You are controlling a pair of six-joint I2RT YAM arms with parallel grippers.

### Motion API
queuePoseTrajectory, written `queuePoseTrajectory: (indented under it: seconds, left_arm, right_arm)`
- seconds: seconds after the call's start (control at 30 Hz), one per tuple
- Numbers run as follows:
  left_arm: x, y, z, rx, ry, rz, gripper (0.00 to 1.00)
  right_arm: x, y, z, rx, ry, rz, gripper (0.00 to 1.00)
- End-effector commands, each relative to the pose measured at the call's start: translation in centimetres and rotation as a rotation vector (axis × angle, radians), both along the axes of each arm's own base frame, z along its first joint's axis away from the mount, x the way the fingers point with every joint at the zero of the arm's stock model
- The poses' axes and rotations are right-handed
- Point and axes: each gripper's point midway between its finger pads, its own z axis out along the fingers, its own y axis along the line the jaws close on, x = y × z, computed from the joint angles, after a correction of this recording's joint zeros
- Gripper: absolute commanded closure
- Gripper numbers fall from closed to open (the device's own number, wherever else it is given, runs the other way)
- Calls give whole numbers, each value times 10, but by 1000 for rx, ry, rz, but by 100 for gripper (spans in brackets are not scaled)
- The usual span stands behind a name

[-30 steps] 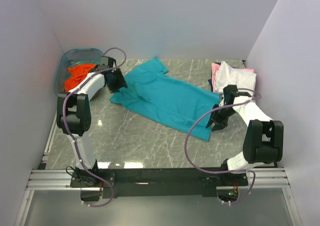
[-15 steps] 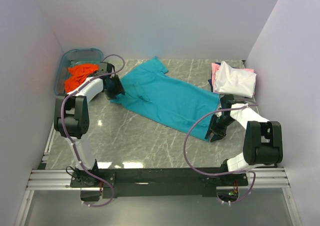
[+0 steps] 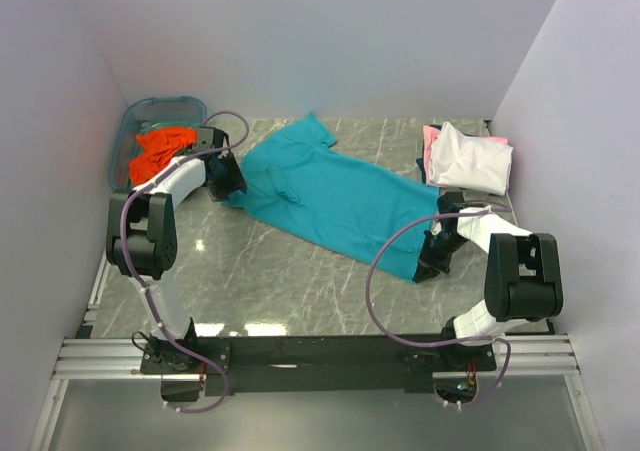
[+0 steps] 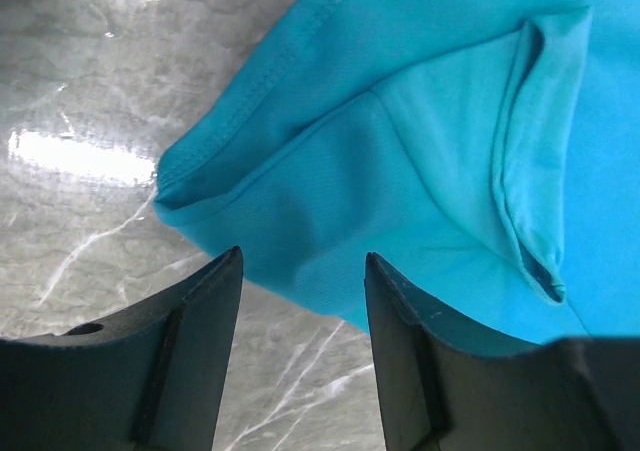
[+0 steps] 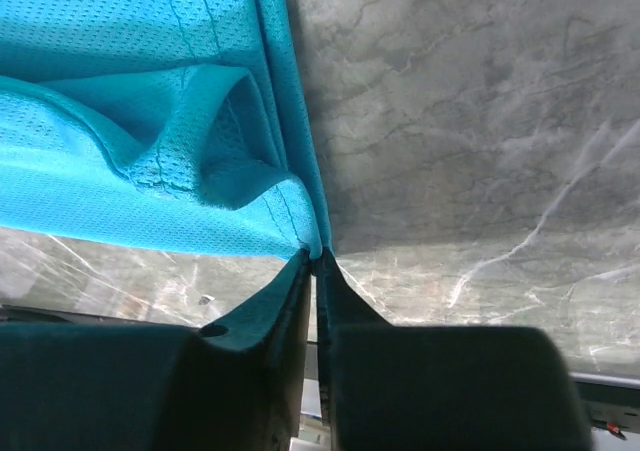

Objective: Fold and stack the t-shirts
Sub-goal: Fold the tshirt

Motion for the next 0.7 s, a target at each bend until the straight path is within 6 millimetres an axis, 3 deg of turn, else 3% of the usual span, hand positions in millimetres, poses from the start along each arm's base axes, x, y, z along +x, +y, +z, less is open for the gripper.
queuePoseTrajectory:
  seconds: [0.0,0.17,0.67]
  left_arm:
    - [-3,7,15,30,-40,2,43]
    - [-5,20,8,92,-31,35,45]
    - [-5,32,-15,148,-8,80,54]
  right_arm:
    - [-2,-3,-4,-25,1,8,93]
    - [-3,-4,-3,-36,6,6,100]
    - [-4,-5,-4,-39,13,6,100]
